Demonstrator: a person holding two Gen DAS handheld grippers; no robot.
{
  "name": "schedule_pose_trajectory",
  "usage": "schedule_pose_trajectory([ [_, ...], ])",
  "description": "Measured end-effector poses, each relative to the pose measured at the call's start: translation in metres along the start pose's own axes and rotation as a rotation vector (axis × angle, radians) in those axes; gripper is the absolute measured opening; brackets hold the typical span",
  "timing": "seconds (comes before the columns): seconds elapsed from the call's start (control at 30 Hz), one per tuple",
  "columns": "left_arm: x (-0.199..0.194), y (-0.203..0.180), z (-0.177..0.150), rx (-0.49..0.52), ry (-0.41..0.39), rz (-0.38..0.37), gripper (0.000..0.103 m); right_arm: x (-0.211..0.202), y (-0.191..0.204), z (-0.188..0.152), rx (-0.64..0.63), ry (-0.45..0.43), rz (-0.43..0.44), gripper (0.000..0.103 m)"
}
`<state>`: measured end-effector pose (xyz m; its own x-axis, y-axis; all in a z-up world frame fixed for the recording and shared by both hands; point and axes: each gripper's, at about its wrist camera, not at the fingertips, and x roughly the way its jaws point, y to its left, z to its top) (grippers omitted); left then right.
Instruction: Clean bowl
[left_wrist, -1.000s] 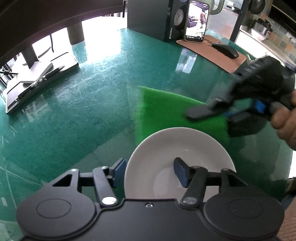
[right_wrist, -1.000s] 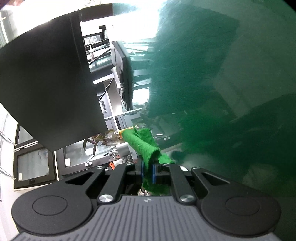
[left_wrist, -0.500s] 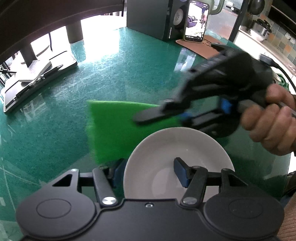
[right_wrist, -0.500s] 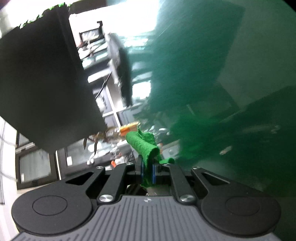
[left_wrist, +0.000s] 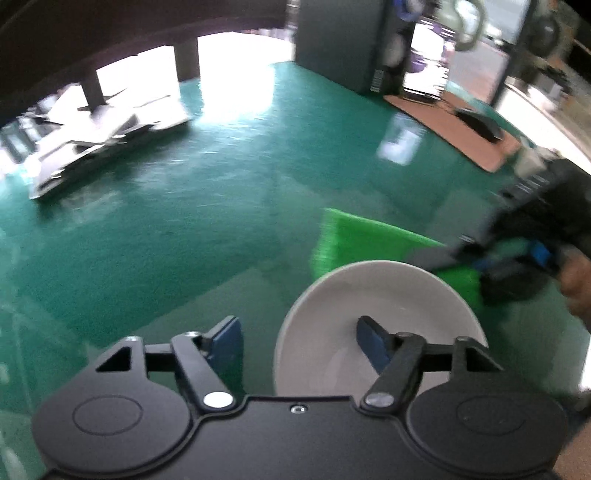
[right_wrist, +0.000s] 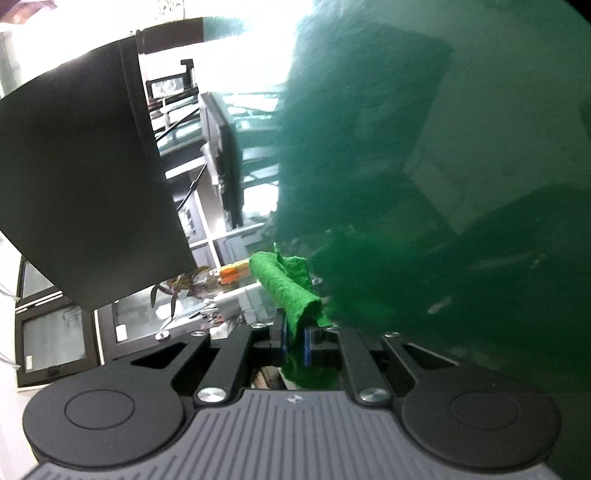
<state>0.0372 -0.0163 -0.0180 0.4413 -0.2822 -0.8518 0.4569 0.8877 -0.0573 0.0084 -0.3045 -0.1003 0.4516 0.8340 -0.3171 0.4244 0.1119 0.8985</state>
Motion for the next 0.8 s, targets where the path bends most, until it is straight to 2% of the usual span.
schedule_pose_trajectory([
  [0.1,0.001,-0.009,-0.011,-0.028,0.032,0.018,0.103,0.000,0.002,-0.005,-0.023,-0.015,-0.010,0.010],
  [0.27,-0.002,-0.015,-0.021,-0.094,0.003,0.041,0.103,0.005,0.013,-0.007,-0.088,-0.040,-0.075,0.010],
  [0.5,-0.002,-0.019,-0.024,-0.169,-0.030,0.088,0.103,0.003,0.045,-0.014,-0.212,-0.077,-0.108,0.010],
  [0.57,-0.002,-0.019,-0.024,-0.188,-0.030,0.098,0.103,0.002,0.061,-0.018,-0.297,-0.075,-0.139,0.010],
  [0.67,-0.002,-0.018,-0.022,-0.164,-0.013,0.083,0.103,0.001,0.090,-0.031,-0.489,-0.080,-0.217,0.010],
  [0.73,-0.002,-0.018,-0.023,-0.160,-0.016,0.080,0.103,0.002,0.108,-0.045,-0.654,-0.095,-0.285,0.010],
  [0.8,-0.002,-0.018,-0.023,-0.156,-0.022,0.079,0.103,0.009,0.124,-0.067,-0.899,-0.093,-0.411,0.010],
])
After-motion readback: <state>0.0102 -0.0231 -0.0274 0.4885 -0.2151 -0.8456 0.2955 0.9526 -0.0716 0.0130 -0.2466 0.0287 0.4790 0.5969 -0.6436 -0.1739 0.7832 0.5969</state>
